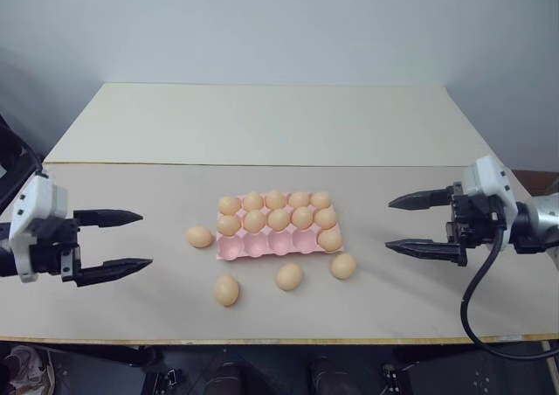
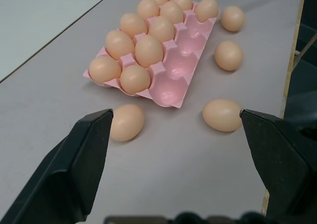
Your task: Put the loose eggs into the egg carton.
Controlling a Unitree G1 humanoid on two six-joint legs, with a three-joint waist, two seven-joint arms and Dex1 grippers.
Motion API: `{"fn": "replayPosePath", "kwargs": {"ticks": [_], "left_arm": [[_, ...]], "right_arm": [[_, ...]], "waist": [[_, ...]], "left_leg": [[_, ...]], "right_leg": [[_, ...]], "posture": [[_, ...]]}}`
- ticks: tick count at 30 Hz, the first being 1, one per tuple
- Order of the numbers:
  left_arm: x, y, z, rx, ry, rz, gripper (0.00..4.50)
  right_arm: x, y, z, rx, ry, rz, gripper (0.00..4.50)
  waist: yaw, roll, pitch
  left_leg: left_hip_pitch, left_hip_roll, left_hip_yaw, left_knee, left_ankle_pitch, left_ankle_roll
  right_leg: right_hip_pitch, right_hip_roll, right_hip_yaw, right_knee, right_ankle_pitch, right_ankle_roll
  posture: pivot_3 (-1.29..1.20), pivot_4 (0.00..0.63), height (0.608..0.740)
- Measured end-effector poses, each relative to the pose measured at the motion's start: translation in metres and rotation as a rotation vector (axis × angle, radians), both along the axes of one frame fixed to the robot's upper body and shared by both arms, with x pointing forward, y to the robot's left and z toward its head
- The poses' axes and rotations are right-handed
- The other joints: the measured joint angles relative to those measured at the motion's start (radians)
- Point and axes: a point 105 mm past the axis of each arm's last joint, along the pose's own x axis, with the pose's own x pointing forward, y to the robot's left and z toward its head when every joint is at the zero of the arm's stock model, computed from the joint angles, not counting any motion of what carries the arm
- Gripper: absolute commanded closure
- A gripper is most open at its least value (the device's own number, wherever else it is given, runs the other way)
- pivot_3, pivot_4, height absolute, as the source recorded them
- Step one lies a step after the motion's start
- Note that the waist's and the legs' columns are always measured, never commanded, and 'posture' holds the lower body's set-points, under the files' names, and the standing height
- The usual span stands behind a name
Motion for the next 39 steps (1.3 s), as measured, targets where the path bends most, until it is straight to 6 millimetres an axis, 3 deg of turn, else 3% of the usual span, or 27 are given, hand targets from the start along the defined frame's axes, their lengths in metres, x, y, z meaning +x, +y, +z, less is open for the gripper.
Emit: {"fn": "replayPosePath", "kwargs": {"ticks": [13,22,29,35,39], "left_arm": [[-0.003,-0.005,-0.003,-0.005,0.019,-0.048,0.05],[-0.001,-0.023,-0.005,0.003,0.032,-0.174,0.05],[0.000,-0.046,-0.007,0.023,0.052,-0.338,0.05],[0.002,-0.062,-0.011,0.015,0.060,-0.433,0.05],[0.003,-0.064,-0.013,0.014,0.062,-0.457,0.05]], "right_arm": [[0.000,0.000,-0.001,0.001,0.000,-0.006,0.00],[-0.004,0.008,-0.002,-0.060,-0.051,0.043,0.00],[-0.013,0.031,-0.036,-0.208,-0.085,0.163,0.00],[-0.011,0.044,-0.076,-0.341,-0.151,0.218,0.00],[-0.003,0.048,-0.090,-0.373,-0.190,0.206,0.00]], "waist": [[0.000,0.000,0.000],[0.001,0.000,0.000],[0.000,0.000,0.000],[-0.001,-0.001,0.000],[-0.002,-0.001,0.000]], "left_leg": [[0.000,0.000,0.000,0.001,0.000,0.000],[0.001,0.000,0.000,0.003,0.000,0.000],[0.001,0.000,0.000,0.008,0.000,0.000],[0.001,0.000,0.000,0.013,0.000,0.000],[0.001,0.000,-0.001,0.013,0.000,0.000]], "right_leg": [[0.001,0.000,0.000,0.001,0.000,0.000],[0.001,0.000,0.000,0.002,0.000,0.000],[0.001,0.000,0.000,0.008,0.000,0.000],[0.001,0.001,0.001,0.013,-0.001,0.001],[0.001,0.001,0.001,0.013,0.000,0.001]], "posture": [[0.00,0.150,0.740],[0.00,0.150,0.740],[0.00,0.150,0.740],[0.00,0.150,0.740],[0.00,0.150,0.740]]}}
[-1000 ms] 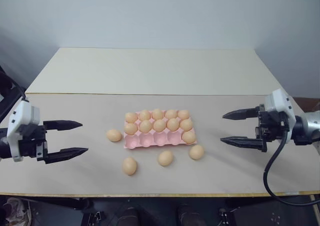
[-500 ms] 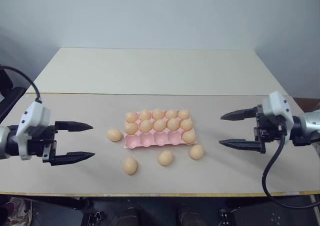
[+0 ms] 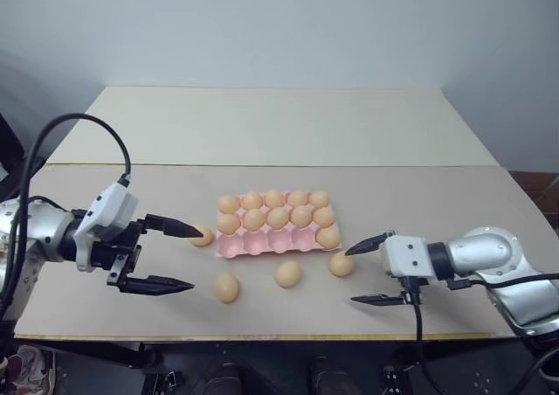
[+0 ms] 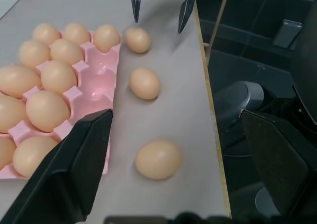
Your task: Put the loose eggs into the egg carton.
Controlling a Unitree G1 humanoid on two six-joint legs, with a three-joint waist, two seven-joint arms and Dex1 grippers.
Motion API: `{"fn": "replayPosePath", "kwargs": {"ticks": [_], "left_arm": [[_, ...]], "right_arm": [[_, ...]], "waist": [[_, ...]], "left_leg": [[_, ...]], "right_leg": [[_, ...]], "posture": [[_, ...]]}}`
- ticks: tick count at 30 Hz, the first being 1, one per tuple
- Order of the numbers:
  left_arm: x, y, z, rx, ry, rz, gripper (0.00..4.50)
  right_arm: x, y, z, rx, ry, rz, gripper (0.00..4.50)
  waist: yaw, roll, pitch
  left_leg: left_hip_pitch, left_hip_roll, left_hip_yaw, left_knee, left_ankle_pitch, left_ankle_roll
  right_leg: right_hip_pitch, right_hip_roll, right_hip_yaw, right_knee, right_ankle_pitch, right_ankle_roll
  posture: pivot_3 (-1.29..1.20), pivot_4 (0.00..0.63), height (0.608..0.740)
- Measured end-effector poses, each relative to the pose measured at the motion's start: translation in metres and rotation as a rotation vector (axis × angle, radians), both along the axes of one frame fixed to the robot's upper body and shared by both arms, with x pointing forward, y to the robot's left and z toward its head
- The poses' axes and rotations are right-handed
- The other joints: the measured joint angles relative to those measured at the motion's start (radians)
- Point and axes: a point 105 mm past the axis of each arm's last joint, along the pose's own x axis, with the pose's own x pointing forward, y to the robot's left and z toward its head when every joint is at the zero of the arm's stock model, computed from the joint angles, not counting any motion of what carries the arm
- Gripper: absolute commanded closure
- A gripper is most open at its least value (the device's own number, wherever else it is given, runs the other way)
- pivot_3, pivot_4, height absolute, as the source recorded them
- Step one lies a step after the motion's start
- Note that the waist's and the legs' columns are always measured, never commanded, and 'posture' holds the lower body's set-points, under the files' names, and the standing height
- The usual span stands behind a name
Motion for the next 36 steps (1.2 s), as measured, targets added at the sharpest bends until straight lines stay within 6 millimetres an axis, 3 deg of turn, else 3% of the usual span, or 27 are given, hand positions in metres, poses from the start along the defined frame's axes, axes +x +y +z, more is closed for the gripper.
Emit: {"fn": "replayPosePath", "kwargs": {"ticks": [9,12,18,28,32,36], "left_arm": [[0.001,-0.004,-0.001,0.003,0.005,-0.023,0.05],[0.001,-0.004,-0.001,0.004,0.004,-0.024,0.00],[0.001,-0.003,-0.002,0.009,0.002,-0.022,0.00],[0.002,0.001,-0.001,0.003,-0.013,0.013,0.00],[0.009,0.007,0.007,-0.039,-0.042,0.082,0.00],[0.020,0.005,0.027,-0.170,-0.099,0.143,0.00]], "right_arm": [[0.019,0.007,-0.014,-0.026,-0.070,-0.019,0.00],[0.020,0.007,-0.014,-0.030,-0.076,-0.020,0.63],[0.020,0.006,-0.015,-0.033,-0.069,-0.016,2.56],[0.020,0.006,-0.006,-0.005,-0.094,-0.027,2.56],[0.023,0.017,0.026,0.118,-0.120,-0.029,2.56],[0.032,0.051,0.059,0.299,-0.206,-0.014,2.56]], "waist": [[0.002,0.000,0.000],[0.002,0.000,0.000],[0.002,0.000,0.000],[0.002,0.000,0.000],[-0.001,0.000,0.000],[-0.001,-0.001,0.000]], "left_leg": [[0.000,0.000,0.000,0.000,0.000,0.000],[0.000,0.000,0.000,0.000,0.000,0.000],[0.000,0.000,0.000,0.000,0.000,0.000],[0.000,0.000,0.000,0.000,0.000,0.000],[0.001,0.000,-0.001,0.000,0.000,0.000],[0.001,0.000,-0.001,0.000,0.000,0.000]], "right_leg": [[0.000,0.000,0.000,0.000,0.000,0.000],[0.000,0.000,0.000,0.000,0.000,0.000],[0.000,0.000,0.000,0.000,0.000,0.000],[0.000,0.000,0.000,0.000,0.000,0.000],[0.000,0.000,0.000,0.001,0.000,0.000],[0.001,0.000,0.000,0.002,0.000,0.000]], "posture": [[0.00,0.150,0.740],[0.00,0.150,0.740],[0.00,0.150,0.740],[0.00,0.150,0.740],[0.00,0.150,0.740],[0.00,0.150,0.740]]}}
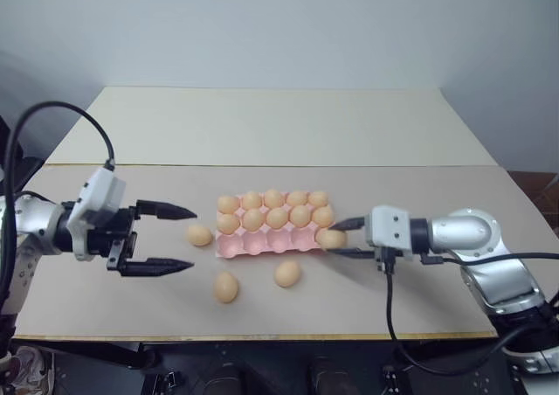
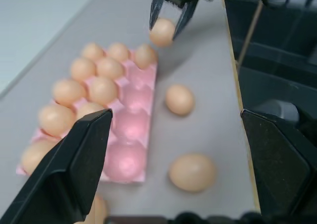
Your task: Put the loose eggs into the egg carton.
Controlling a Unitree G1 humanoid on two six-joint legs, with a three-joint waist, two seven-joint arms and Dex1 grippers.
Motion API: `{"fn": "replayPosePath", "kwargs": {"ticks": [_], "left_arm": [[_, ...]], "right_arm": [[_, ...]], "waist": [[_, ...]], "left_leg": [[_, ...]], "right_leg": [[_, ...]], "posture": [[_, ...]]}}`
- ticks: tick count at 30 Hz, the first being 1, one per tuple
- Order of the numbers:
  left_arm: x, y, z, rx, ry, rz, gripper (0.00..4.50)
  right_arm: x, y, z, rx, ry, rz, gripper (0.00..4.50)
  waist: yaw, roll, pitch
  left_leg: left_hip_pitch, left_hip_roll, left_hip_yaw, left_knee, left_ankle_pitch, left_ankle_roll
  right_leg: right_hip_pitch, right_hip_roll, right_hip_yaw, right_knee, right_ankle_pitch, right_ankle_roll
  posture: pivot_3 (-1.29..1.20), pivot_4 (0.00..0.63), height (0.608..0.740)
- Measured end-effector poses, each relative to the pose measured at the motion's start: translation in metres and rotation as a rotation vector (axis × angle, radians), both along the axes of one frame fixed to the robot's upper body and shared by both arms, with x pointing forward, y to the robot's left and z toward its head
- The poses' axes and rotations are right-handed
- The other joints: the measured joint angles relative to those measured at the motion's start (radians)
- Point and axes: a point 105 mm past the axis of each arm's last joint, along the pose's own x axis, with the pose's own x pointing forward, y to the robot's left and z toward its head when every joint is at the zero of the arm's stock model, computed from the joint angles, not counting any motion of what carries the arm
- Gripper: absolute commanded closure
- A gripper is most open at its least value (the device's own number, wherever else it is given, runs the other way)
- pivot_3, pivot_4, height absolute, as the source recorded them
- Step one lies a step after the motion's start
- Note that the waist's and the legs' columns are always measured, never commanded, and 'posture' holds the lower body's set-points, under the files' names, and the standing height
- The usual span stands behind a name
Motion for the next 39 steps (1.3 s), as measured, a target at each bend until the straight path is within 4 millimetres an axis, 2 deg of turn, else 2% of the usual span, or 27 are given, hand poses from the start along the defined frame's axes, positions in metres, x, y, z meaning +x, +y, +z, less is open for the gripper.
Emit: {"fn": "replayPosePath", "kwargs": {"ticks": [2,6,9,14,15,19,22,24,27,31,34,36,39], "left_arm": [[0.001,-0.001,0.006,-0.044,-0.006,0.012,0.00],[0.003,-0.002,0.008,-0.087,0.018,0.031,0.00],[0.001,-0.003,0.008,-0.086,0.019,0.028,0.00],[-0.001,-0.004,0.008,-0.075,0.025,0.019,0.00],[-0.001,-0.004,0.008,-0.073,0.026,0.018,0.00],[-0.001,-0.003,0.007,-0.067,0.029,0.014,0.00],[-0.002,0.000,0.005,-0.053,0.033,0.012,0.00],[-0.002,0.004,0.002,-0.041,0.051,0.019,0.00],[-0.004,0.015,-0.004,-0.009,0.072,0.033,0.00],[-0.009,0.029,-0.011,0.015,0.105,0.043,0.00],[-0.016,0.039,-0.015,0.030,0.129,0.055,0.00],[-0.019,0.044,-0.013,0.034,0.132,0.066,0.00],[-0.021,0.048,-0.010,0.037,0.121,0.084,0.00]], "right_arm": [[0.006,0.015,0.001,0.023,-0.028,-0.007,2.56],[0.018,0.024,-0.023,-0.023,-0.005,-0.062,2.56],[0.022,0.023,-0.031,-0.057,-0.008,-0.081,1.86],[0.021,0.019,-0.033,-0.087,-0.008,-0.077,0.17],[0.021,0.018,-0.034,-0.095,-0.004,-0.076,0.03],[0.014,0.016,-0.034,-0.095,0.024,-0.042,0.03],[0.004,0.009,-0.022,-0.046,0.085,0.003,0.03],[-0.003,-0.002,-0.008,-0.010,0.130,0.024,0.03],[-0.018,-0.032,0.010,0.003,0.220,0.052,0.03],[-0.034,-0.064,0.020,-0.025,0.306,0.067,0.03],[-0.039,-0.087,0.027,-0.021,0.341,0.030,0.03],[-0.043,-0.096,0.030,-0.012,0.359,0.015,0.03],[-0.046,-0.099,0.031,0.000,0.375,0.017,0.03]], "waist": [[0.001,0.000,0.000],[0.009,0.000,0.000],[0.009,0.000,0.000],[0.004,0.000,0.000],[0.004,0.000,0.000],[0.003,0.000,0.000],[0.004,0.000,0.000],[0.004,0.000,0.000],[0.009,0.000,0.000],[0.007,0.000,0.000],[0.001,0.000,0.000],[0.001,0.000,0.000],[0.001,0.000,0.000]], "left_leg": [[0.000,0.000,0.000,0.000,0.000,0.000],[-0.002,0.000,0.000,0.000,0.000,0.000],[-0.002,-0.001,0.000,0.000,0.000,0.000],[-0.001,0.000,0.000,0.000,0.000,0.000],[-0.001,0.000,0.000,0.000,0.000,0.000],[-0.001,0.000,0.000,0.000,0.000,0.000],[-0.001,0.000,0.000,0.000,0.000,0.000],[-0.001,0.000,0.000,0.000,0.000,0.000],[-0.001,0.000,0.000,0.000,0.000,0.000],[-0.001,0.000,0.000,0.000,0.000,0.000],[0.000,0.000,0.001,0.000,0.000,0.000],[0.000,0.000,0.001,0.000,0.000,0.000],[0.001,0.000,0.001,0.000,0.000,0.000]], "right_leg": [[0.000,0.000,0.000,0.000,0.000,0.000],[-0.001,-0.001,0.000,-0.001,0.000,0.000],[-0.001,-0.001,0.000,-0.001,0.000,0.000],[-0.001,-0.001,0.000,0.000,0.000,0.000],[0.000,-0.001,0.000,0.000,0.000,0.000],[-0.001,-0.001,0.000,0.000,0.000,0.000],[0.000,-0.001,0.000,-0.001,0.000,0.000],[0.000,-0.001,0.000,-0.001,0.000,0.000],[0.000,-0.001,-0.001,-0.002,0.000,0.000],[0.000,-0.001,-0.001,-0.001,0.000,0.000],[0.000,-0.001,0.000,-0.001,0.000,0.000],[0.000,-0.001,0.000,-0.001,0.000,0.000],[0.000,-0.001,0.000,-0.001,-0.001,0.000]], "posture": [[0.00,0.150,0.740],[0.00,0.150,0.740],[0.00,0.150,0.740],[0.00,0.150,0.740],[0.00,0.150,0.740],[0.00,0.150,0.740],[0.00,0.150,0.740],[0.00,0.150,0.740],[0.00,0.150,0.740],[0.00,0.150,0.740],[0.00,0.150,0.740],[0.00,0.150,0.740],[0.00,0.150,0.740]]}}
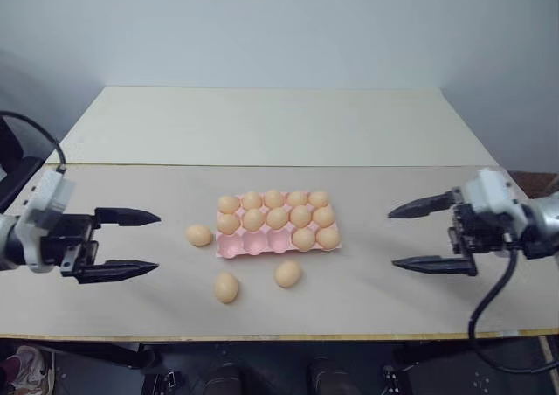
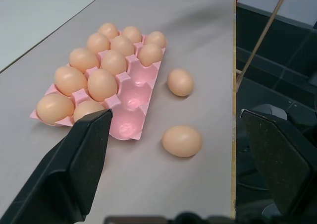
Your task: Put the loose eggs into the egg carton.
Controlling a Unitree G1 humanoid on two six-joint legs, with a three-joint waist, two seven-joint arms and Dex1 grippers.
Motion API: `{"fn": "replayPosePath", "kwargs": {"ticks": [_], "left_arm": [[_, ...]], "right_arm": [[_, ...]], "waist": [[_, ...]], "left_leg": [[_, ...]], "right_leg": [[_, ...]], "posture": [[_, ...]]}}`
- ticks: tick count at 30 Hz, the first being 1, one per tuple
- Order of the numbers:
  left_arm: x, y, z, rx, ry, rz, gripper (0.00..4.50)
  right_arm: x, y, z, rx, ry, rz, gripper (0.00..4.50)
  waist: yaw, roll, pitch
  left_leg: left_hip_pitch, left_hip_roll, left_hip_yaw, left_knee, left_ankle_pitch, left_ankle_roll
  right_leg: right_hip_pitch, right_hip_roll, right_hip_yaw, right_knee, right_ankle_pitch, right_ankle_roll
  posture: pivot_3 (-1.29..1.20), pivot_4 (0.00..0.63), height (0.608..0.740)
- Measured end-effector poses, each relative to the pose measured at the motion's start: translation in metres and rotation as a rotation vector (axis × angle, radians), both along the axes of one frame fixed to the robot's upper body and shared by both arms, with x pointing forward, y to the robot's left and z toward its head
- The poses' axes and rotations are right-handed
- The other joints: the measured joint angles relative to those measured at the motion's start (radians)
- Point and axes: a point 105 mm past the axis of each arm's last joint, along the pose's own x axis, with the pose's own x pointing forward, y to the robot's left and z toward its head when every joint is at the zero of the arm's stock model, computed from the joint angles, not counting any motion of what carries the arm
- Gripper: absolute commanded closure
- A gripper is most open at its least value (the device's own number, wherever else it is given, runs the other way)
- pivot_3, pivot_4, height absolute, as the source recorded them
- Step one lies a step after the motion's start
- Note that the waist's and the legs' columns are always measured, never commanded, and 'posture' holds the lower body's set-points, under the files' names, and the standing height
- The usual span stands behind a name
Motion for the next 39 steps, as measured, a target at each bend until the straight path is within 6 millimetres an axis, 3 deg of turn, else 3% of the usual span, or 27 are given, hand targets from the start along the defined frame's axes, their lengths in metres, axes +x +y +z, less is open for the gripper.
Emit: {"fn": "replayPosePath", "kwargs": {"ticks": [11,16,20,26,35,39], "left_arm": [[0.000,0.001,0.000,-0.004,0.001,0.015,0.00],[0.002,-0.004,0.007,-0.005,-0.033,0.000,0.00],[0.003,-0.008,0.006,-0.003,-0.034,-0.023,0.00],[0.004,-0.013,0.005,0.003,-0.025,-0.057,0.00],[0.003,-0.013,0.003,0.011,-0.013,-0.068,0.00],[0.002,-0.013,0.002,0.018,-0.012,-0.069,0.00]], "right_arm": [[0.000,0.011,0.004,0.018,-0.022,0.020,0.03],[0.006,0.042,0.002,0.032,-0.085,0.068,0.03],[0.008,0.075,-0.019,-0.027,-0.125,0.152,0.03],[0.009,0.127,-0.068,-0.162,-0.194,0.320,0.03],[0.031,0.145,-0.103,-0.307,-0.274,0.347,0.03],[0.035,0.143,-0.109,-0.337,-0.280,0.357,1.25]], "waist": [[0.001,0.000,0.000],[-0.001,0.000,0.000],[0.001,0.000,0.000],[0.001,0.000,0.000],[0.002,0.000,0.000],[0.002,0.000,0.000]], "left_leg": [[-0.001,0.000,0.000,0.000,0.000,0.000],[-0.001,0.000,0.000,0.000,0.000,0.000],[-0.002,0.000,0.000,0.000,0.000,0.000],[-0.002,0.000,0.000,0.000,0.000,0.000],[-0.002,0.000,0.000,0.000,0.000,0.000],[-0.002,0.000,0.000,0.000,0.000,0.000]], "right_leg": [[-0.001,0.000,0.000,0.000,0.000,0.000],[-0.001,0.000,0.000,0.000,0.000,0.000],[-0.002,0.000,0.000,0.000,0.000,0.000],[-0.002,0.000,0.000,0.000,0.000,0.000],[-0.002,0.000,0.000,0.000,0.000,-0.001],[-0.002,0.000,0.000,0.000,0.000,-0.001]], "posture": [[0.00,0.150,0.740],[0.00,0.150,0.740],[0.00,0.150,0.740],[0.00,0.150,0.740],[0.00,0.150,0.740],[0.00,0.150,0.740]]}}
